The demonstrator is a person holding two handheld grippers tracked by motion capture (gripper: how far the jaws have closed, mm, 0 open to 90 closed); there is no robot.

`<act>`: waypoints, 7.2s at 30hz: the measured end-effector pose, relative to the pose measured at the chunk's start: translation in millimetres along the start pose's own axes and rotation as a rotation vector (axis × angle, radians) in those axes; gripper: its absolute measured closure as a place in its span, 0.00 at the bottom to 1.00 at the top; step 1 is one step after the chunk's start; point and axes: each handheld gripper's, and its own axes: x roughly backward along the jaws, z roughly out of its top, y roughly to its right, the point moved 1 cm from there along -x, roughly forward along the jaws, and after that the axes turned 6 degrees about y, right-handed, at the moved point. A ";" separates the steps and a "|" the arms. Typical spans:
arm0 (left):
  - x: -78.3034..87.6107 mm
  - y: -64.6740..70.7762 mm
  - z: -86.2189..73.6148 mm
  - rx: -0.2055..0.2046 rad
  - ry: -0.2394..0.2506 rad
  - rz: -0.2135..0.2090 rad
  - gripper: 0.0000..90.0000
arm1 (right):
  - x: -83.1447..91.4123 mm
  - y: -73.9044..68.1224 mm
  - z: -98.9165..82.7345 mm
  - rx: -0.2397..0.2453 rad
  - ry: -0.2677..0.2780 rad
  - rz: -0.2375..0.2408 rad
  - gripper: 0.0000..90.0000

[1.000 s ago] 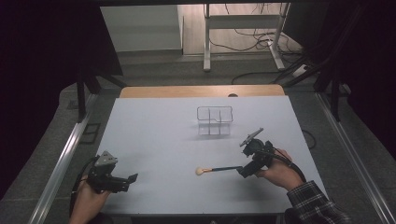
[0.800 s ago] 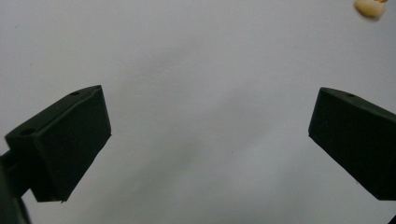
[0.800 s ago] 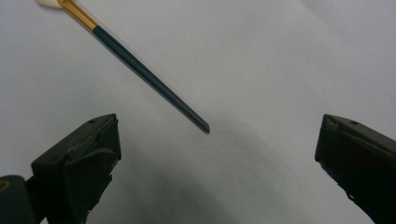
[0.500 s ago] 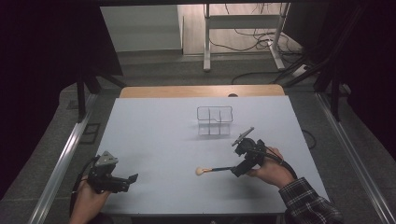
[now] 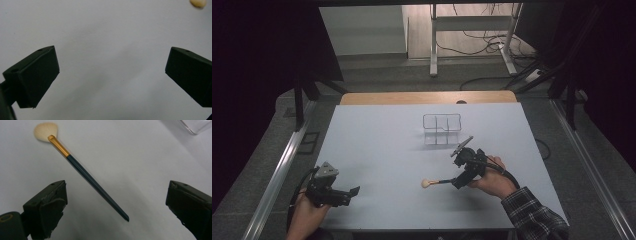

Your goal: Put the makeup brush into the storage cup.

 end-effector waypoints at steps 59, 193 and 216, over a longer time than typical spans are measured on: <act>-3.0 2.0 -0.8 -0.023 -0.035 -0.007 0.00 | -39.1 -30.7 19.1 0.138 -0.067 0.114 0.73; 7.0 -1.8 1.4 -0.012 0.086 -0.023 0.00 | 48.8 24.1 49.0 -0.197 0.776 -0.011 0.93; 7.1 -1.6 1.4 -0.015 0.087 -0.022 0.00 | 41.5 36.9 62.8 -0.229 0.786 -0.016 0.93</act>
